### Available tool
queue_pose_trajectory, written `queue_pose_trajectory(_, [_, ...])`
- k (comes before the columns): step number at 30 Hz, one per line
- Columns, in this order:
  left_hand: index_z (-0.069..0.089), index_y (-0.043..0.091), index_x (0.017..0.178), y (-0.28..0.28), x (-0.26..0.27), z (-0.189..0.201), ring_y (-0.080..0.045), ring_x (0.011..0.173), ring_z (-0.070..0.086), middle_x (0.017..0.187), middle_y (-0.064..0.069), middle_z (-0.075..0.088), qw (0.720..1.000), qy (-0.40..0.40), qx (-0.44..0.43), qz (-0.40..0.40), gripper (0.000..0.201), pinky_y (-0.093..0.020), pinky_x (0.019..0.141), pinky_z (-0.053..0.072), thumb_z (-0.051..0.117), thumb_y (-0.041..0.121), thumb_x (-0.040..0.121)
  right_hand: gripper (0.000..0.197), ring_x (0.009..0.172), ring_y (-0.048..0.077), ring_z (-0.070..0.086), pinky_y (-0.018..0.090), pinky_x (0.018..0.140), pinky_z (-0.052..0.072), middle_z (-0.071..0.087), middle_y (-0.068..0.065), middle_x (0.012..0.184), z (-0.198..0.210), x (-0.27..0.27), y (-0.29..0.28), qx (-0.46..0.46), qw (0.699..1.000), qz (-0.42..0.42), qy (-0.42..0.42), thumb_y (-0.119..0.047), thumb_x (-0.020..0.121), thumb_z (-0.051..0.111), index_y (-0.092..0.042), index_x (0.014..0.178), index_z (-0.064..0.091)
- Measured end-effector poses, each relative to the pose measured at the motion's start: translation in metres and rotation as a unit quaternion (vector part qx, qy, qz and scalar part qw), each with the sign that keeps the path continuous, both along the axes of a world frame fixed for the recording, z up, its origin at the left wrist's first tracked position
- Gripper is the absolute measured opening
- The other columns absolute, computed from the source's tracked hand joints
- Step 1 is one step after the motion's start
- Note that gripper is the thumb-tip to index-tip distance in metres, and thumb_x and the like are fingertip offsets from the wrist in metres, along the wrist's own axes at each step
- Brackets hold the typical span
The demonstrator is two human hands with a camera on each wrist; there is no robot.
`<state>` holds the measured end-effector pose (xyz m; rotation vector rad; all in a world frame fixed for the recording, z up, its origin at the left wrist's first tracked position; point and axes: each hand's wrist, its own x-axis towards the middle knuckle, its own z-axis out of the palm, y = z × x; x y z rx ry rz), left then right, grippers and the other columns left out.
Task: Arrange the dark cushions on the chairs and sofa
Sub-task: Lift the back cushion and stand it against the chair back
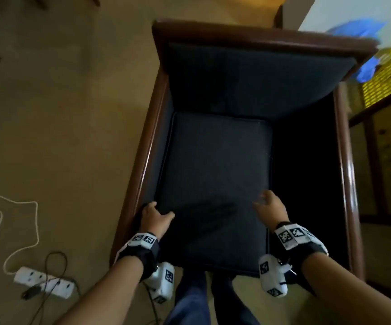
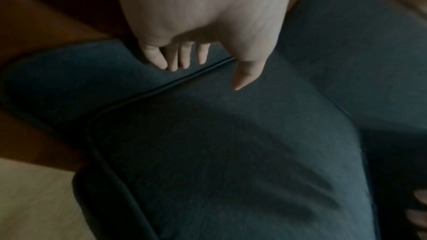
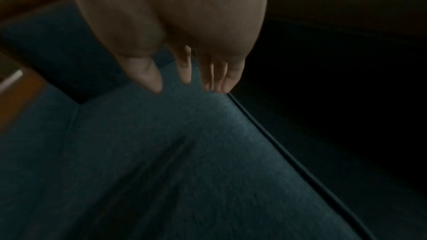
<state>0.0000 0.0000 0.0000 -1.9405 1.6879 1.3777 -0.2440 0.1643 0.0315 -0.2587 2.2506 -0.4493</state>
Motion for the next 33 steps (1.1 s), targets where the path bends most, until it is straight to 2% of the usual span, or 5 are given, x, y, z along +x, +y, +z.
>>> queue_pose_trajectory(12, [0.007, 0.008, 0.156, -0.013, -0.021, -0.075, -0.032, 0.145, 0.03, 0.16, -0.016, 0.025, 0.992, -0.025, 0.069, 0.107, 0.127, -0.042, 0.119, 0.026, 0.088, 0.042, 0.065, 0.091, 0.15, 0.026, -0.014, 0.059, 0.116, 0.015, -0.022, 0.007, 0.161, -0.079, 0.063, -0.028, 0.158, 0.986, 0.012, 0.043, -0.063, 0.092, 0.039, -0.013, 0.154, -0.006])
queue_pose_trajectory(17, [0.033, 0.005, 0.141, -0.023, -0.029, -0.074, -0.032, 0.124, 0.055, 0.14, -0.015, 0.053, 0.984, -0.017, 0.067, 0.165, 0.133, -0.047, 0.107, 0.044, 0.09, 0.052, 0.03, 0.099, 0.149, 0.025, -0.018, 0.062, 0.115, 0.009, -0.025, 0.007, 0.16, -0.099, 0.072, -0.029, 0.173, 0.983, 0.003, 0.062, -0.075, 0.087, 0.027, -0.012, 0.152, -0.013])
queue_pose_trajectory(24, [0.037, 0.01, 0.145, -0.003, -0.035, -0.025, -0.037, 0.129, 0.049, 0.143, -0.015, 0.051, 0.995, -0.073, 0.008, 0.069, 0.104, -0.044, 0.107, 0.041, 0.082, 0.053, 0.062, 0.102, 0.15, 0.02, -0.014, 0.064, 0.115, 0.004, -0.018, 0.003, 0.162, -0.101, 0.047, -0.017, 0.172, 0.983, -0.045, 0.045, -0.08, 0.083, 0.021, -0.012, 0.153, -0.01])
queue_pose_trajectory(29, [0.06, 0.016, 0.124, 0.017, -0.042, 0.001, -0.033, 0.117, 0.058, 0.127, -0.007, 0.061, 0.998, -0.038, 0.018, 0.047, 0.101, -0.046, 0.101, 0.047, 0.072, 0.073, 0.041, 0.094, 0.15, 0.016, -0.011, 0.061, 0.117, 0.002, -0.016, -0.002, 0.163, -0.094, 0.022, 0.009, 0.134, 0.99, -0.049, 0.01, -0.072, 0.088, 0.03, -0.016, 0.154, -0.008])
queue_pose_trajectory(33, [0.051, 0.013, 0.129, 0.033, -0.046, 0.002, -0.032, 0.125, 0.047, 0.14, -0.008, 0.04, 0.99, 0.018, 0.031, 0.136, 0.103, -0.051, 0.104, 0.042, 0.073, 0.063, 0.041, 0.094, 0.15, 0.016, -0.013, 0.06, 0.117, 0.001, -0.019, -0.003, 0.162, -0.093, 0.019, 0.013, 0.115, 0.992, -0.052, -0.019, -0.07, 0.089, 0.033, -0.017, 0.154, -0.01])
